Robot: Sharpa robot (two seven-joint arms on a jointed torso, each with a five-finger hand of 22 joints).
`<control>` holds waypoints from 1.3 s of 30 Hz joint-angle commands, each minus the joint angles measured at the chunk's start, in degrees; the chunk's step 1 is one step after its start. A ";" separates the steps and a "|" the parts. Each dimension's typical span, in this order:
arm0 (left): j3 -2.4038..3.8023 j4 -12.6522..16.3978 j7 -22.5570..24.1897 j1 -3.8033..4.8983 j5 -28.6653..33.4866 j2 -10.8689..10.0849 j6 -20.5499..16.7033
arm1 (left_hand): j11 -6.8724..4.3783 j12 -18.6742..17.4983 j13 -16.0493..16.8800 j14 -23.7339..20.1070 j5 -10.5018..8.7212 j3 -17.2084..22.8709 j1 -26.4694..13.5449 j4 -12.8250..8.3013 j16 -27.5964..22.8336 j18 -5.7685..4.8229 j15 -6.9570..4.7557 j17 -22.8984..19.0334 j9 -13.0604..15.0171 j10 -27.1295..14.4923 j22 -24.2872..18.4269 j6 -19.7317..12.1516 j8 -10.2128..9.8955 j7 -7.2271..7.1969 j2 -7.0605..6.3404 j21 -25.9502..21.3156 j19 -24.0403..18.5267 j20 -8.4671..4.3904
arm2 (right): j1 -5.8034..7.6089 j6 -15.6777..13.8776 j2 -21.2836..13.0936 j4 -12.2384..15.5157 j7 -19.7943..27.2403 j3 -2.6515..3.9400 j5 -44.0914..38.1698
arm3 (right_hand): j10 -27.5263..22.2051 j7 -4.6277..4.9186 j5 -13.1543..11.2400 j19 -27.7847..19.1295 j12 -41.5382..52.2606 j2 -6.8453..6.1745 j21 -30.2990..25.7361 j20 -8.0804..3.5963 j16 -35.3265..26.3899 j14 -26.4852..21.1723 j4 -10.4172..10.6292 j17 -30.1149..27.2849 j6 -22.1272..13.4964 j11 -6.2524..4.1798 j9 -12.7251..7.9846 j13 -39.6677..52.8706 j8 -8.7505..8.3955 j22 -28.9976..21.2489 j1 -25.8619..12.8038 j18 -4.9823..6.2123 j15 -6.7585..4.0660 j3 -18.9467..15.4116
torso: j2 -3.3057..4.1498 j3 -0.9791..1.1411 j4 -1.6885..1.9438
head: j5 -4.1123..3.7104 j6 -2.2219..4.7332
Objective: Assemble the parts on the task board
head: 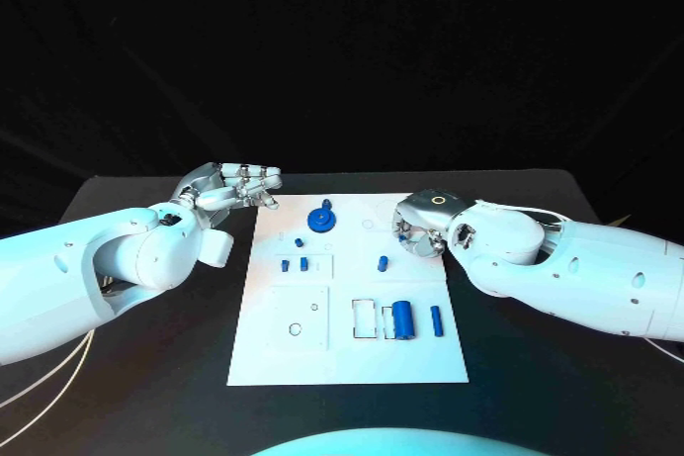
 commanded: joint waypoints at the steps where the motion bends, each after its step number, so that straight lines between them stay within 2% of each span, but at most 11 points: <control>1: 0.04 0.24 -0.08 0.03 0.33 0.03 0.77 | 0.02 0.18 0.08 -0.47 0.00 -0.11 0.00 -0.17 -0.26 0.59 0.11 -0.07 -0.09 -0.59 -0.11 -0.19 -0.07 0.37 0.45 -0.23 0.03 0.21 | -0.30 1.33 0.06 -0.01 -0.14 -0.10 -1.05 | 0.40 -0.10 -0.63 0.82 -0.03 0.71 0.78 -0.05 0.50 2.50 -0.46 0.29 0.36 -0.05 0.04 0.08 0.19 2.32 0.44 -0.98 -0.42 0.35 | 0.01 0.00 -0.02 | -0.04 -0.13; 7: 0.04 0.34 -0.26 0.04 0.33 -0.09 0.72 | 0.11 0.20 0.07 -0.51 0.00 -0.19 0.08 -0.27 -0.27 0.60 0.16 -0.11 -0.12 -0.81 -0.18 -0.34 -0.11 0.48 0.50 -0.34 0.10 0.23 | -0.47 2.48 0.17 -0.25 -0.88 -0.11 -1.90 | 0.14 0.03 -2.44 1.13 -0.61 0.53 1.54 0.00 0.72 2.57 -0.87 0.52 0.21 0.13 -0.02 -0.17 -0.09 2.93 -0.11 -1.16 -0.26 0.50 | 0.03 -0.03 0.01 | -0.18 -0.20; 19: 0.04 0.42 -0.52 0.06 0.33 -0.15 0.68 | 0.23 0.25 0.07 -0.60 0.00 -0.32 0.18 -0.43 -0.29 0.59 0.25 -0.19 -0.18 -1.13 -0.28 -0.61 -0.17 0.63 0.55 -0.51 0.17 0.27 | -0.91 2.48 0.66 -0.65 -1.23 -0.15 -2.57 | 0.07 0.05 -2.92 1.13 -0.82 0.36 1.58 0.05 0.74 2.57 -0.97 0.52 0.10 0.19 -0.07 -0.26 -0.23 3.03 -0.44 -1.17 -0.20 0.49 | -0.04 -0.05 -0.03 | -0.25 -0.41; 28: 0.03 0.35 -0.83 0.06 0.33 0.01 0.77 | 0.23 0.25 0.07 -0.60 0.00 -0.32 0.18 -0.43 -0.29 0.59 0.25 -0.19 -0.18 -1.13 -0.28 -0.61 -0.17 0.63 0.55 -0.51 0.17 0.27 | -1.00 -1.54 0.31 0.18 -0.80 -0.14 -3.45 | 0.76 -0.10 -2.71 1.82 -0.74 0.67 2.98 0.05 0.98 2.64 -1.13 0.81 0.72 0.01 0.06 -0.23 -0.01 3.92 -0.68 -1.46 -0.31 0.77 | -0.03 -0.03 0.07 | -0.35 -0.19; 33: 0.03 0.16 -1.14 0.06 0.33 0.03 0.93 | 0.27 0.28 0.07 -0.64 0.00 -0.34 0.20 -0.46 -0.30 0.59 0.28 -0.21 -0.19 -1.24 -0.32 -0.68 -0.17 0.68 0.63 -0.58 0.18 0.29 | -0.93 -4.04 -0.32 1.10 -0.59 -0.05 -3.50 | 0.88 -0.13 -2.68 1.93 -0.76 0.72 3.20 0.05 1.00 2.65 -1.06 0.82 0.83 -0.01 0.08 -0.24 0.01 4.07 -0.90 -1.50 -0.33 0.81 | -0.03 0.01 -0.07 | -0.30 -0.16; 39: 0.03 -0.13 -1.49 0.06 0.33 0.11 1.12 | 0.37 0.30 0.06 -0.75 0.00 -0.44 0.21 -0.52 -0.33 0.57 0.36 -0.27 -0.24 -1.50 -0.40 -0.89 -0.22 0.78 0.69 -0.71 0.19 0.33 | -0.65 -6.29 -1.16 2.10 -0.57 0.20 -3.43 | 1.00 -0.18 -2.69 2.09 -0.82 0.77 3.51 0.04 1.08 2.68 -0.84 0.91 0.93 -0.04 0.11 -0.26 0.02 4.29 -1.37 -1.56 -0.34 0.82 | -0.07 0.00 -0.04 | -0.42 0.00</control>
